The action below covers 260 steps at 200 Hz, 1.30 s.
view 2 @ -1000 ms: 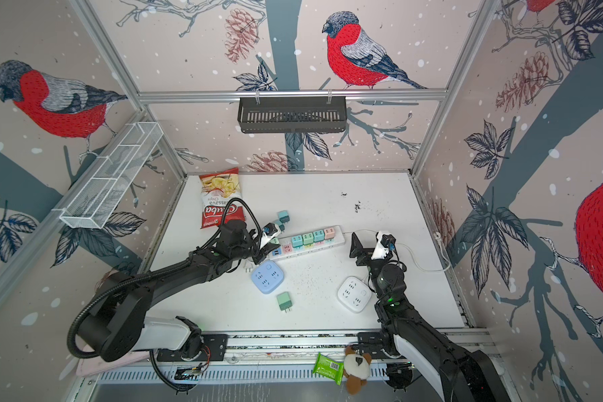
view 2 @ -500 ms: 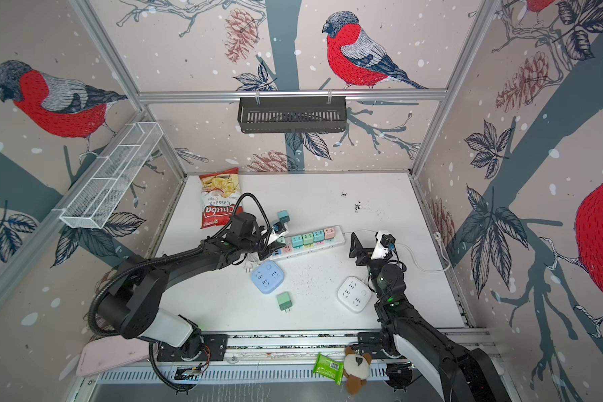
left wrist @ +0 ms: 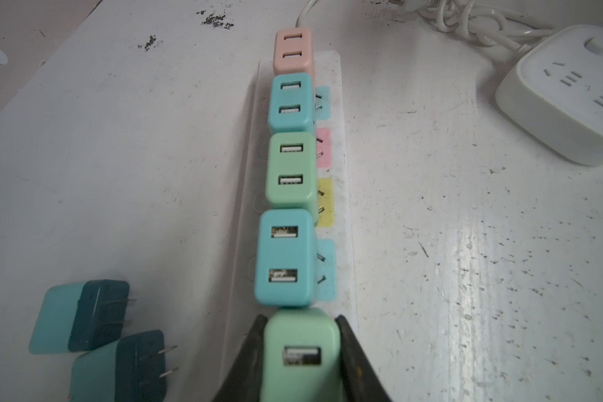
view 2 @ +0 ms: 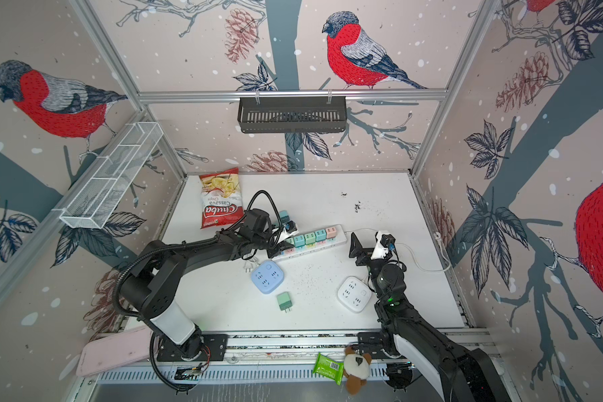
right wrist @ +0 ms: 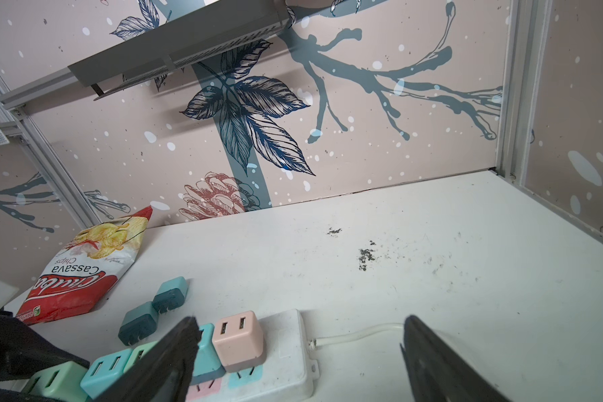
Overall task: Insert the plug
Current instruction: 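Lower and press the light-green adapter into the socket beside the teal adapter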
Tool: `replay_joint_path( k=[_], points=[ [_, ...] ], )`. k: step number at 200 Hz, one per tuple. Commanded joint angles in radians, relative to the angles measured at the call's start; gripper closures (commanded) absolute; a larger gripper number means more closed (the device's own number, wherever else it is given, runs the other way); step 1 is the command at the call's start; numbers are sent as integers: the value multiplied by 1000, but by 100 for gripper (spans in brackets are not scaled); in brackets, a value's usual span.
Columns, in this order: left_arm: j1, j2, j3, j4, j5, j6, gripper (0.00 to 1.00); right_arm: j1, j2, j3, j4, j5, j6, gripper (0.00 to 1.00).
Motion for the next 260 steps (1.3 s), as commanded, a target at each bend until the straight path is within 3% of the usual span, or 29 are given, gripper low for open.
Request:
replay_joint_path(
  k=[1, 140, 215, 260],
  points=[
    [-4, 8, 12, -7, 4, -20, 100, 0, 0, -6, 36, -4, 2, 8],
    [-5, 57, 119, -121, -88, -68, 100, 0, 5, -5, 33, -10, 3, 8],
    [-7, 108, 146, -131, 12, -65, 100, 1, 8, -2, 31, -17, 1, 8],
    [-7, 144, 189, -194, -26, -87, 100, 1, 4, -6, 39, -6, 2, 8]
  ],
)
